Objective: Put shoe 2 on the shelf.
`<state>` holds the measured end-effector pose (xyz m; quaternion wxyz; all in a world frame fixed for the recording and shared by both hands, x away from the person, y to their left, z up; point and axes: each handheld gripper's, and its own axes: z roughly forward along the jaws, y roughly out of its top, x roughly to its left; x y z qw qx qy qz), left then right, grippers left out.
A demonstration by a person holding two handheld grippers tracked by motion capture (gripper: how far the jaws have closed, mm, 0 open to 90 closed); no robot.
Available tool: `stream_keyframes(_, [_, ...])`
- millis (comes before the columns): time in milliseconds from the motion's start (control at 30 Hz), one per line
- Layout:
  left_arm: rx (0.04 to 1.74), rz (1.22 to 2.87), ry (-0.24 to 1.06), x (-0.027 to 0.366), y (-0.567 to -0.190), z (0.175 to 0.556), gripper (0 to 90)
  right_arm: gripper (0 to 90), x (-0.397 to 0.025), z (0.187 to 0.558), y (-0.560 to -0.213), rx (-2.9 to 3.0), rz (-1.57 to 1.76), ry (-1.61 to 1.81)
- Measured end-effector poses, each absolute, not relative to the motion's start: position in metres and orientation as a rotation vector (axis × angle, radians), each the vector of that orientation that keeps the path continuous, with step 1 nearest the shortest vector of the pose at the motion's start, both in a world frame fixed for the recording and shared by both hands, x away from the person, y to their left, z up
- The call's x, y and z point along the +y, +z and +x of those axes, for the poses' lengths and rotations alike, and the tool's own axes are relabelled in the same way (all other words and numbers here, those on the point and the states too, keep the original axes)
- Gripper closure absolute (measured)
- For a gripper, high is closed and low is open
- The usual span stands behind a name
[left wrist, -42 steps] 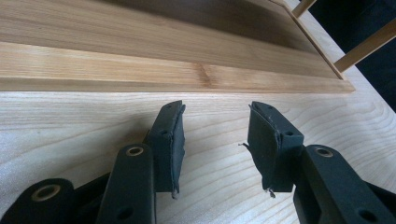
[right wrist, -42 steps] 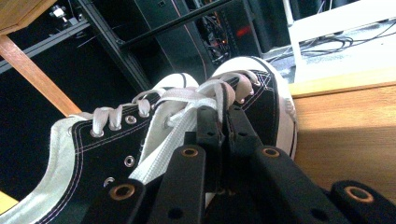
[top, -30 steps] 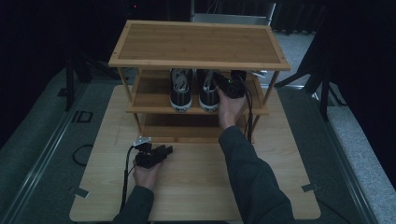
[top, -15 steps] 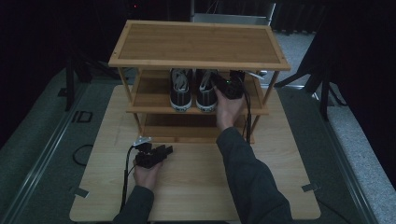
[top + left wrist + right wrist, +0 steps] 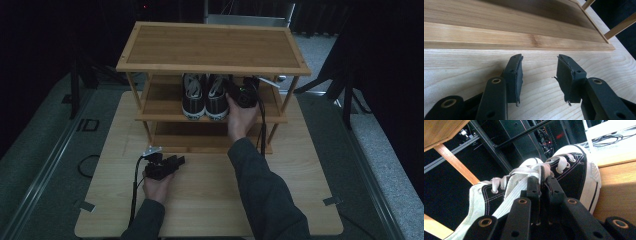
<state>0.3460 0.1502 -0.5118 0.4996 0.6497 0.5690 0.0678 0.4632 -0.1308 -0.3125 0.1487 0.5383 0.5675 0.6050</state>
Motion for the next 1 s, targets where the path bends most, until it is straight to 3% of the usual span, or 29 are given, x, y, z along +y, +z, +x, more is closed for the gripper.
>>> stream_keyframes(333, [1.377, 1.572, 0.169, 0.150, -0.512, 0.346, 56.4, 80.9, -0.135, 0.465, -0.319, 1.656, 1.485, 1.709])
stream_keyframes(800, [1.377, 1.570, 0.171, 0.150, -0.512, 0.346, 56.4, 61.7, -0.151, 0.453, -0.310, 1.755, 1.357, 1.674])
stream_keyframes(1000, [1.378, 1.573, 0.171, 0.150, -0.512, 0.346, 56.4, 57.3, -0.162, 0.437, -0.305, 1.770, 1.334, 1.722])
